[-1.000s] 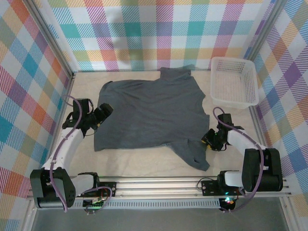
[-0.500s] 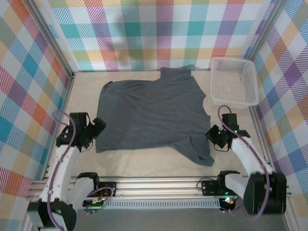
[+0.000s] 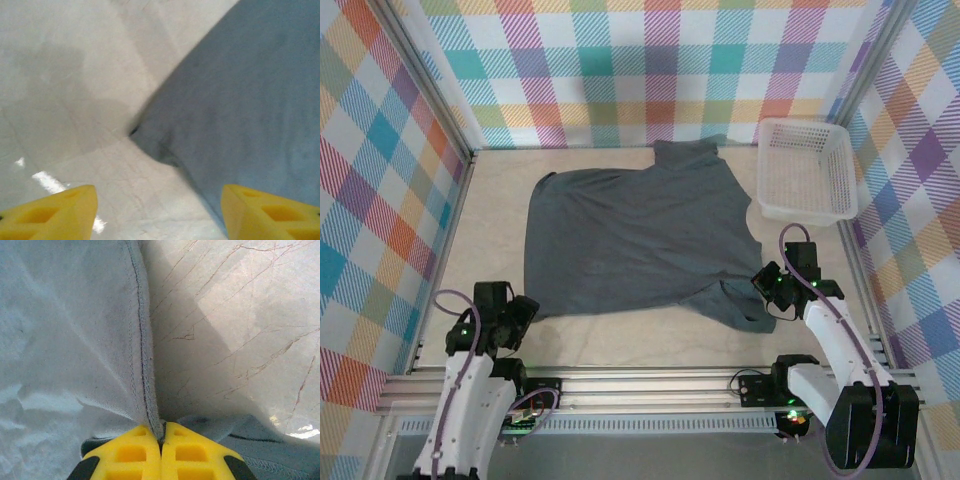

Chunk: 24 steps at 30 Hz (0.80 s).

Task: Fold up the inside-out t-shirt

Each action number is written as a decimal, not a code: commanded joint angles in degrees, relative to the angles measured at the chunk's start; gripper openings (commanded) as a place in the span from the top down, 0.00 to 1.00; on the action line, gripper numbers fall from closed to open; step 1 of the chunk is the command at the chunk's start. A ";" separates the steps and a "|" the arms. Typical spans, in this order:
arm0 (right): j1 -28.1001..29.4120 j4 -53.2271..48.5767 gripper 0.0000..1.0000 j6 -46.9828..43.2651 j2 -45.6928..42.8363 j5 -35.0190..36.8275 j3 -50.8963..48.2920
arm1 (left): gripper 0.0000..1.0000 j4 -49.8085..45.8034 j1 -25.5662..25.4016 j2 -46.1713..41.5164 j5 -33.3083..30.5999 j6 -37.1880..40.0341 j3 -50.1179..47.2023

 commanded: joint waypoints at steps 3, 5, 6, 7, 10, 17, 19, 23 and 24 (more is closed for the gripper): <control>-0.03 -0.44 1.00 -1.20 -0.55 0.62 1.45 | 0.43 5.36 -0.41 5.41 -1.21 0.48 -0.65; -0.09 -0.79 1.00 -1.09 -1.04 0.97 1.56 | 0.44 6.91 -0.44 7.52 -2.52 1.24 -0.74; -0.08 -1.05 1.00 -1.01 -1.35 1.38 1.53 | 0.45 7.48 -0.40 8.78 -3.06 1.69 -0.71; -0.11 -1.37 1.00 -1.01 -1.67 1.65 1.61 | 0.46 7.93 -0.40 9.94 -3.67 2.06 -0.87; -0.06 -2.01 1.00 -0.85 -2.86 2.27 1.53 | 0.48 10.71 -0.40 13.10 -4.32 3.00 -2.07; -0.03 -2.42 1.00 -1.48 -3.72 2.30 1.98 | 0.48 17.10 -0.22 18.42 -4.64 3.58 -3.71; -0.08 -2.58 1.00 -1.60 -3.56 2.17 2.07 | 0.49 18.13 -0.17 19.60 -4.30 3.44 -4.05; -0.04 -2.53 1.00 -1.53 -3.53 1.93 2.08 | 0.57 19.61 -0.13 20.66 -3.90 3.35 -4.16; -0.07 -2.51 1.00 -1.58 -3.51 1.84 2.04 | 0.58 19.72 -0.13 20.66 -3.90 3.38 -4.10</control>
